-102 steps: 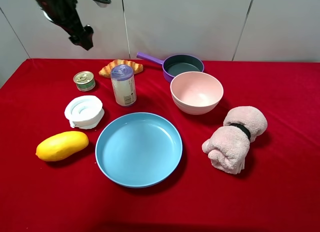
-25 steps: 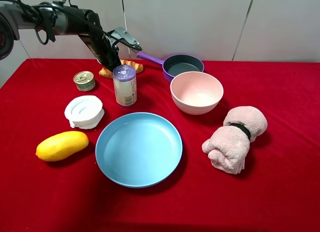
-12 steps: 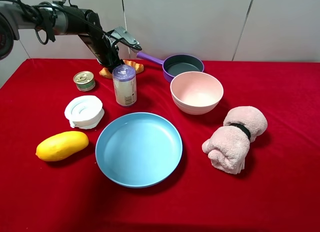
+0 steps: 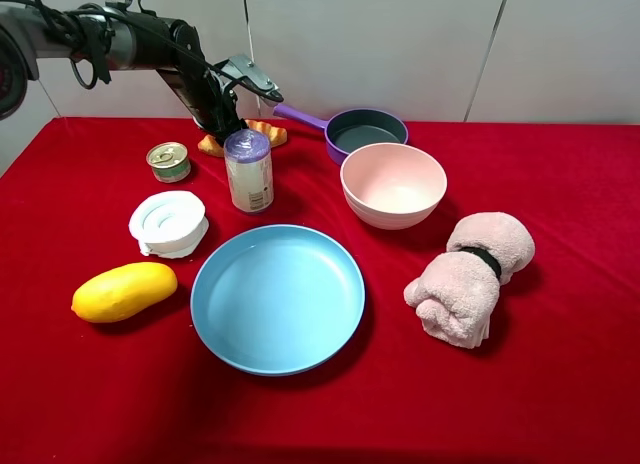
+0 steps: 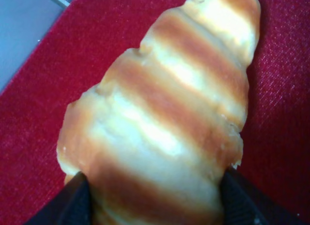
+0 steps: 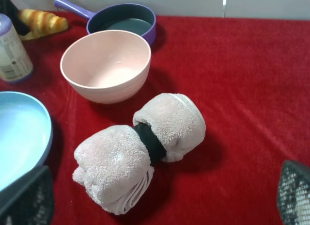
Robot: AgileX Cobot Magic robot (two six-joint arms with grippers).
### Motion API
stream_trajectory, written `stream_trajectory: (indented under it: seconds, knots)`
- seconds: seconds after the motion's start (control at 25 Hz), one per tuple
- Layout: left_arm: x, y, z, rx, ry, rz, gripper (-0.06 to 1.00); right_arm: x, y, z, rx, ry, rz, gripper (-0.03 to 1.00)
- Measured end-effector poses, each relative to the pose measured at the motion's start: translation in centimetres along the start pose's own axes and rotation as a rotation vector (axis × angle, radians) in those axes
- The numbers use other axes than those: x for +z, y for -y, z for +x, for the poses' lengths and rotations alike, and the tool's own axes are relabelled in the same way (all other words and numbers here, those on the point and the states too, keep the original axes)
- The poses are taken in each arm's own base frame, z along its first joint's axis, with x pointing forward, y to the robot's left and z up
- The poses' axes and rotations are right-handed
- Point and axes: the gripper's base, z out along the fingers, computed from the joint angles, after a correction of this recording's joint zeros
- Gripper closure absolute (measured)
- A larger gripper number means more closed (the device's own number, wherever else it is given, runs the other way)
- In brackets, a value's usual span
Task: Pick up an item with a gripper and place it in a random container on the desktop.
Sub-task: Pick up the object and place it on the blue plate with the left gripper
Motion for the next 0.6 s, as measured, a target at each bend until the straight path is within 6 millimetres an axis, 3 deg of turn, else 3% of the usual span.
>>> stream_trajectory:
  seconds: [0.36, 0.6]
  knots:
    - [0.0, -0.2, 0.1, 0.0, -0.003, -0.002, 0.42, 0.0, 0.0, 0.0, 0.0, 0.001, 0.0, 0.28]
    - [-1.7, -1.2, 0.0, -0.009, 0.006, -0.02, 0.42, 0.0, 0.0, 0.0, 0.0, 0.001, 0.0, 0.28]
